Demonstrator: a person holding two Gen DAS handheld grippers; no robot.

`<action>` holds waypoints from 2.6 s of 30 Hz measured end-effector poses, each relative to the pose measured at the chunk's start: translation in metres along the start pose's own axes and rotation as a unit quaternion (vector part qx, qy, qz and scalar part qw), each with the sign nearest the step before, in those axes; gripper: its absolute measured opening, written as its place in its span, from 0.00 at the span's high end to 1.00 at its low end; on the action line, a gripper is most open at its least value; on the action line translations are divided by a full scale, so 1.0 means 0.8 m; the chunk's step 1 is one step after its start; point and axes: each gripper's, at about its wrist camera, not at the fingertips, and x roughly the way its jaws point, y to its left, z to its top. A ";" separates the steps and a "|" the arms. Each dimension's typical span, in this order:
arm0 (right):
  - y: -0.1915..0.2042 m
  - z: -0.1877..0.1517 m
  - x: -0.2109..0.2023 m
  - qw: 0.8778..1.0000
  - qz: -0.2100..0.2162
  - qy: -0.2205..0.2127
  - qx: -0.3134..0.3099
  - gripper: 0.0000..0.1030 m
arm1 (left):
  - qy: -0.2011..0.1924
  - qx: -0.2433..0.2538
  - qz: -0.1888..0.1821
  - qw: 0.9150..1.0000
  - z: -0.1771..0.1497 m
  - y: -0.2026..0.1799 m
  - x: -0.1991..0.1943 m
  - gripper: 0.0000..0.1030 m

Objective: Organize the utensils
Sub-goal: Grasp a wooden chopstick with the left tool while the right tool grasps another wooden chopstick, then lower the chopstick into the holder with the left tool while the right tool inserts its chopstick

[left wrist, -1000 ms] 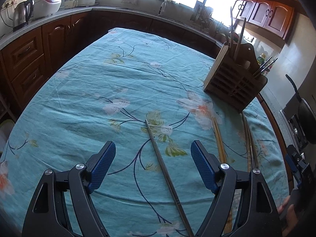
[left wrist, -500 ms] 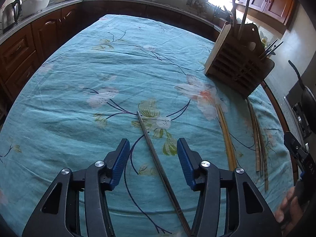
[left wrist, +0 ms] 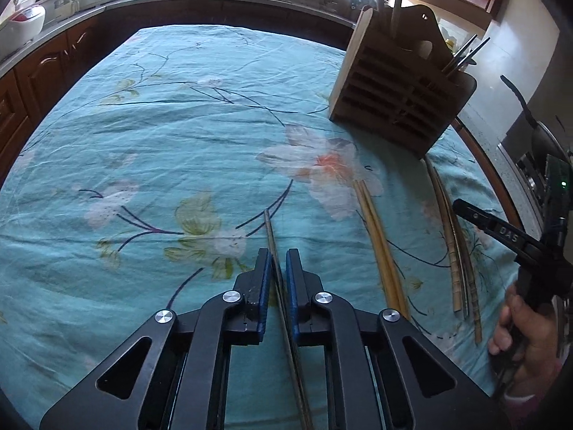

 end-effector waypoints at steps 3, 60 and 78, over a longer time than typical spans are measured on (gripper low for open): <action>0.006 0.006 0.013 1.000 -0.014 0.010 -0.017 0.77 | 0.006 0.009 -0.001 1.000 0.006 -0.008 0.005 0.93; 0.041 0.089 -0.244 0.967 0.104 -0.232 -0.021 0.95 | -0.201 0.042 -0.080 0.975 0.083 -0.040 -0.203 0.96; 0.032 0.133 -0.249 0.957 0.102 -0.270 -0.007 0.95 | -0.268 0.064 -0.096 0.957 0.153 -0.084 -0.233 0.96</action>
